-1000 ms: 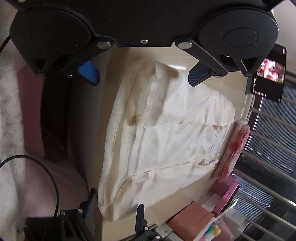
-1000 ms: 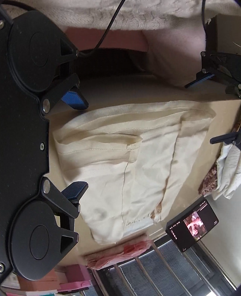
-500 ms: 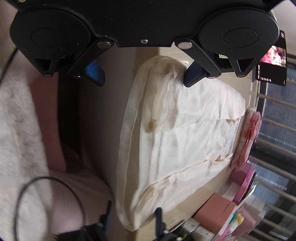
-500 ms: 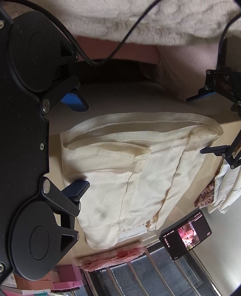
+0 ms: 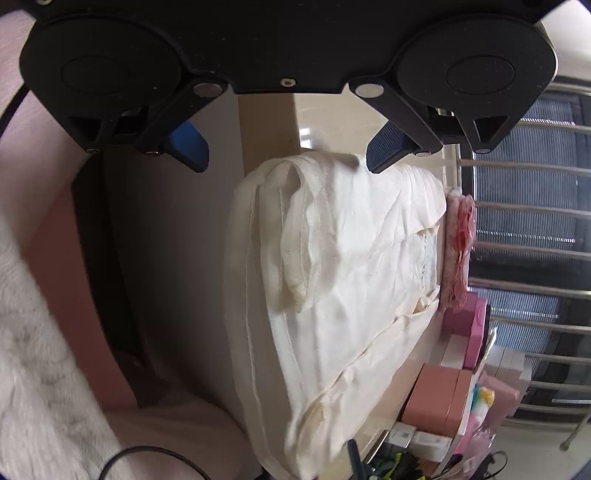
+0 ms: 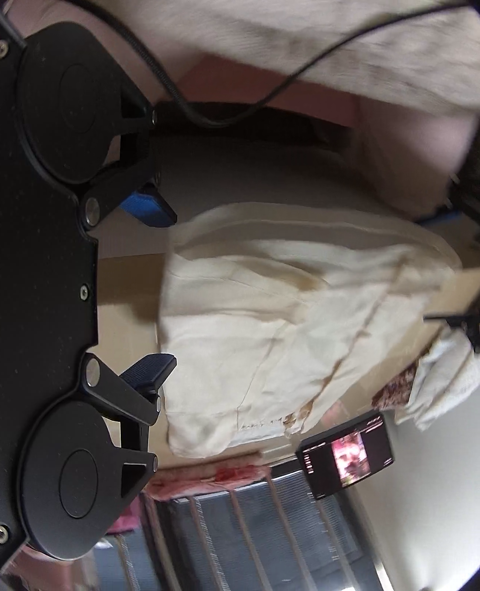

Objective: Fold clothes
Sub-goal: 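Close both grippers on the camisole hem and lift it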

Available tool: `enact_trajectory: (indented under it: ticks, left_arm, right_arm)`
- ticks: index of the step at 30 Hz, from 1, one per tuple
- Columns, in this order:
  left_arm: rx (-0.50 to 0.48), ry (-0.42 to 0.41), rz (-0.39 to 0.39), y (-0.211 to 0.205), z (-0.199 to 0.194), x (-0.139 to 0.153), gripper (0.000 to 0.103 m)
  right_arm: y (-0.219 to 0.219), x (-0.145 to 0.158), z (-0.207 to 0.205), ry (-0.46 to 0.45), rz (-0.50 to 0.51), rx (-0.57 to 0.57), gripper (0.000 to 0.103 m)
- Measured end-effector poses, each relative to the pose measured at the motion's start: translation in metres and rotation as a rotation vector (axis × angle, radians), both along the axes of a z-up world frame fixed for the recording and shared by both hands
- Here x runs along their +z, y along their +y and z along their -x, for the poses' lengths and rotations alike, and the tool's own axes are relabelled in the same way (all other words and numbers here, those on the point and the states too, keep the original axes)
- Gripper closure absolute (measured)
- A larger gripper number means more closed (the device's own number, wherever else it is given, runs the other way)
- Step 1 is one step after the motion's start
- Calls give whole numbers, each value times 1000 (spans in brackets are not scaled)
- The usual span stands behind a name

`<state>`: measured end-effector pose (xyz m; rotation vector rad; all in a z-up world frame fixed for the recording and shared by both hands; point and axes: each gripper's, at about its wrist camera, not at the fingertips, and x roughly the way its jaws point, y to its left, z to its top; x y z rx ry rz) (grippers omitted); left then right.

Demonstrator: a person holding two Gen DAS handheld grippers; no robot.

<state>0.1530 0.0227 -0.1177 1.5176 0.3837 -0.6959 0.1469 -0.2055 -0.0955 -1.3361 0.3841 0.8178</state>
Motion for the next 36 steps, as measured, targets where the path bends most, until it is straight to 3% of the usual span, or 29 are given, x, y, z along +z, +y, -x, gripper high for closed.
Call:
enact_trajectory:
  ticks: [8,10,11,20,22,25,30,36]
  left_arm:
    - [-69,-31,-16,-13,-2,-5,13]
    - [-79,-34,-15,-14,-1,-8,28]
    - [-83,-36,-13,-14,0,-9,33]
    - [-106,-34,15,-9,20,-2,52]
    - [-119,-30,7,-7,26,-1,55]
    - [-129,-24,8,-7,30,2,61]
    - [-125,0,17,-9,33,14,78]
    - [-111,59,59,-8,41,31,81]
  right_arm:
    - [7,-18,8,-155,59,140,29]
    - [7,-21,7,-147,72,165,41]
    - [6,-22,8,-142,74,177,41]
    - [0,-23,21,-168,41,217,52]
    - [-1,-15,27,-164,14,227,76]
    - [0,-5,33,-164,7,235,95]
    - [2,2,33,-145,12,226,99]
    - [5,20,40,-117,-9,213,101]
